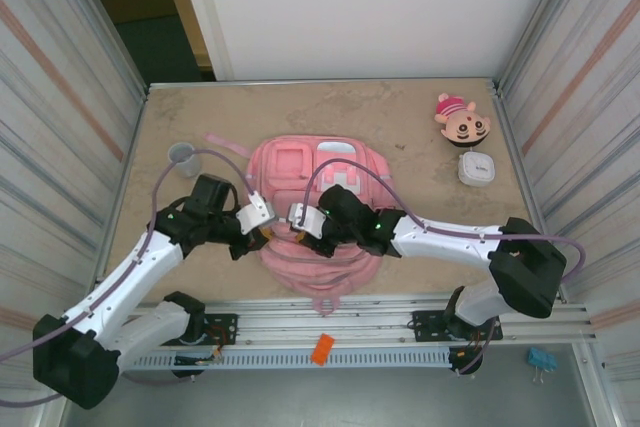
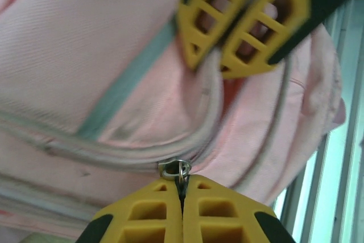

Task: Pack books, pencil case, and school supplies into a backpack

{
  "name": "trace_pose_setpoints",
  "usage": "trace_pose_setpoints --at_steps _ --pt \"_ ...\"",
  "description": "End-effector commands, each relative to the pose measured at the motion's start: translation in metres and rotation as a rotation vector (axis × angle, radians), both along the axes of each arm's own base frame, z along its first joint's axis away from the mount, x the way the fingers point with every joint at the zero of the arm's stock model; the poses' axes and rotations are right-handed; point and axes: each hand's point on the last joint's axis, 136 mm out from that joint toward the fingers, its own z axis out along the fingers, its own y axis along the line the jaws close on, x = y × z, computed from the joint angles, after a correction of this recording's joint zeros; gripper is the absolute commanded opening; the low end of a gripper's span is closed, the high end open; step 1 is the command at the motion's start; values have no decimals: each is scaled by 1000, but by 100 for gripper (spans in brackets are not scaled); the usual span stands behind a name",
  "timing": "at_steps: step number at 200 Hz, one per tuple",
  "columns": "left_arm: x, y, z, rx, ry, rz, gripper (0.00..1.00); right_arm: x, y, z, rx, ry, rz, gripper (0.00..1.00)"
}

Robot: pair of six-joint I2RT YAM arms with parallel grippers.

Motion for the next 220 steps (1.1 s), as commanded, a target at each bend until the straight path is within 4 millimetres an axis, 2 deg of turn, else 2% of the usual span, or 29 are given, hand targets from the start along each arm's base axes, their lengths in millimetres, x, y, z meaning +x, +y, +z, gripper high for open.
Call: trace_pose_setpoints --at_steps 1,39,50,66,78,91,104,131,154,185,220 --pt "-8 -14 8 -42 45 27 0 22 12 34 148 -49 -57 5" --pt "-12 -57 26 -181 10 -22 0 22 13 40 193 -28 -66 9" --pt "-7 -65 26 -200 -12 0 1 18 8 43 215 -12 -72 17" --pt "-5 -72 25 -211 -25 0 4 8 -3 53 257 29 -73 37" --pt "-16 -77 27 -213 -20 -75 15 0 -16 61 278 82 -91 50" --pt "-47 -78 37 -216 -30 -286 34 -4 -34 67 286 154 -162 56" --pt "-52 -65 38 -144 -95 -337 46 -12 -50 76 300 214 -221 58" --pt "-27 -29 25 99 -309 -352 65 -19 -81 88 366 288 -365 58" --pt "-11 -17 17 187 -396 -386 76 -13 -105 86 428 391 -565 57" --pt "11 -17 6 221 -475 -395 79 -27 -106 78 462 525 -601 53" --pt "13 -40 -3 134 -463 -451 79 -43 -96 64 429 579 -581 53"
